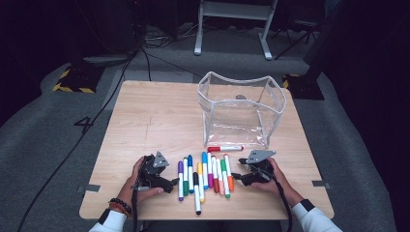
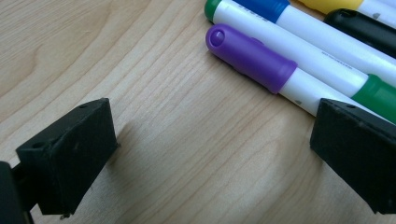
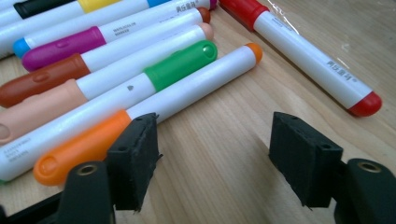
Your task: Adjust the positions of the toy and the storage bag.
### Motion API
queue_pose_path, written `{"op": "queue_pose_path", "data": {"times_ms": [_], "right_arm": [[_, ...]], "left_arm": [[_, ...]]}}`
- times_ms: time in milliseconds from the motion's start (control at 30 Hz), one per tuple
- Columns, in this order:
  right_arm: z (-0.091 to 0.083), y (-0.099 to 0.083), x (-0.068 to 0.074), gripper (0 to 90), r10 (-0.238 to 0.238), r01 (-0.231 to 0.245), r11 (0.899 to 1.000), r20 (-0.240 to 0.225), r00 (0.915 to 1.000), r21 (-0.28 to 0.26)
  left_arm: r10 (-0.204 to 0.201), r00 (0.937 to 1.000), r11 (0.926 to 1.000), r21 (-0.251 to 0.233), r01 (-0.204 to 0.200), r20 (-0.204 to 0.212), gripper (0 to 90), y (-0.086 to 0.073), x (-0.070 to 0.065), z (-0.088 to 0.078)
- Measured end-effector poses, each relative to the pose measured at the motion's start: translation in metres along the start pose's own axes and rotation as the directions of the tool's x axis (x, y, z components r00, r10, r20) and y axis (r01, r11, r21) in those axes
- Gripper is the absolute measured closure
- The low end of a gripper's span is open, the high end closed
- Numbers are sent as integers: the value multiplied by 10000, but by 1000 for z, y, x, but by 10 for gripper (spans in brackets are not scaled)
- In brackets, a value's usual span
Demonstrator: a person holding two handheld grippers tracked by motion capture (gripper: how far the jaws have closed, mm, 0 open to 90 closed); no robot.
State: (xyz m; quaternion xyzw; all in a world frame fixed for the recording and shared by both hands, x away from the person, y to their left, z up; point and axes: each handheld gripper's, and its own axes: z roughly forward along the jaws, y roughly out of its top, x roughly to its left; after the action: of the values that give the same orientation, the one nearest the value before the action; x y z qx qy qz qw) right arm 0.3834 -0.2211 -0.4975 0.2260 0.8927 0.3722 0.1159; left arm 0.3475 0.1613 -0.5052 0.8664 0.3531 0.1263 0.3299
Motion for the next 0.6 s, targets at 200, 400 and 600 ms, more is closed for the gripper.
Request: {"op": "queue_pose_path", "data": {"times_ms": [200, 400, 600], "right_arm": [[-13, 1, -19, 423, -177, 190, 9996, 650, 9977, -194], [-8, 8, -40, 433, -214, 283, 9972, 1003, 9947, -685], [4, 21, -44, 450, -542, 619, 9946, 924, 9943, -838]], "left_arm": [[-46, 10000, 10000, -11, 46, -72, 5, 0, -1, 0], [-139, 9998, 9999, -8, 138, -170, 5, -2, -2, -2], [-267, 9993, 9996, -9, 267, -278, 5, -4, -4, -3]]}}
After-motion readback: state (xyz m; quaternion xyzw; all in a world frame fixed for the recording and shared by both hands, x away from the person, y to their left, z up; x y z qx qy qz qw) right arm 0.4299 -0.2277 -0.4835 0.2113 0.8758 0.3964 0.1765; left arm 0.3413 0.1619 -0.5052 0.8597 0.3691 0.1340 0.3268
